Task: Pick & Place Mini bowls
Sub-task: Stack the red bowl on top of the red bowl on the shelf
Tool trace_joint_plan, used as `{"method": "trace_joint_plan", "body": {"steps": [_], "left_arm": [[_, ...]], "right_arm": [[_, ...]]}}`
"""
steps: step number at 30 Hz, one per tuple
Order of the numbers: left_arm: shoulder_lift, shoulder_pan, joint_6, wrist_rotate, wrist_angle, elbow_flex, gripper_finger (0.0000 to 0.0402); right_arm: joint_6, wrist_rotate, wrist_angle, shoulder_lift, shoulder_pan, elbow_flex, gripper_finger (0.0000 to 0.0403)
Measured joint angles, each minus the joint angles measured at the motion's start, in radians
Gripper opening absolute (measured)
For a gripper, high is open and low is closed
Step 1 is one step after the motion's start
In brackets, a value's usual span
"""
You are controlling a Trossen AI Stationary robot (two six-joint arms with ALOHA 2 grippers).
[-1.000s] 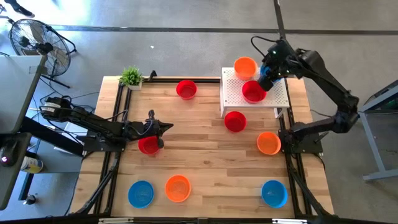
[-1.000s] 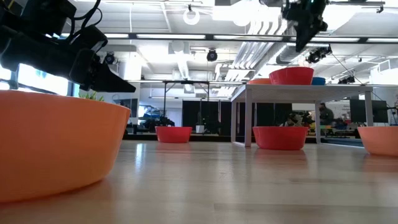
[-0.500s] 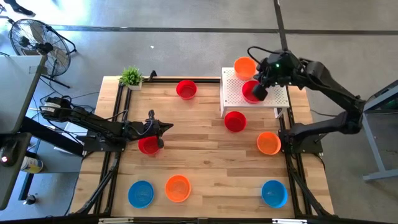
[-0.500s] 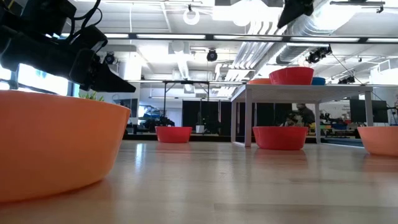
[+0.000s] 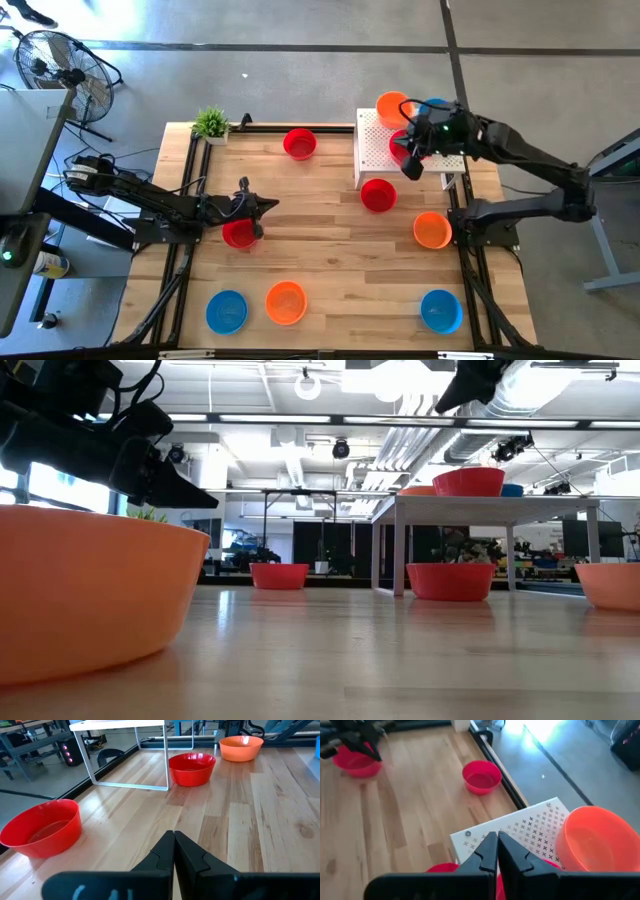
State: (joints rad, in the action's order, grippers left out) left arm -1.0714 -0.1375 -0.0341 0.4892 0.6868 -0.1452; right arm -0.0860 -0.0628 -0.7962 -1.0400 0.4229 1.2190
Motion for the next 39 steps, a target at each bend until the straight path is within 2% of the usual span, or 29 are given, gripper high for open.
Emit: {"method": "trace_joint_plan", "body": {"steps": [10,19,29,34,39], "left_arm": [[0.0,0.0,0.001,-0.001,0.016,0.0,0.0001],[0.0,0.0,0.002,-0.003,0.018,0.0,0.0001],[0.0,0.0,0.0,-0.012,0.018,0.0,0.0001],[0.0,0.0,0.0,-0.016,0.017,0.0,0.0001],[0.0,0.0,0.0,-0.016,0.018,0.0,0.0001]], "right_arm": [[0.063,0.0,0.047,0.134,-0.102,-0.031,0.0002],[0.054,-0.039,0.125,0.118,-0.24,-0.032,0.0001],[0.007,0.0,0.426,0.118,-0.325,-0.234,0.0002],[0.016,0.0,0.494,0.118,-0.345,-0.307,0.0001],[0.026,-0.001,0.521,0.119,-0.376,-0.318,0.0002]]}}
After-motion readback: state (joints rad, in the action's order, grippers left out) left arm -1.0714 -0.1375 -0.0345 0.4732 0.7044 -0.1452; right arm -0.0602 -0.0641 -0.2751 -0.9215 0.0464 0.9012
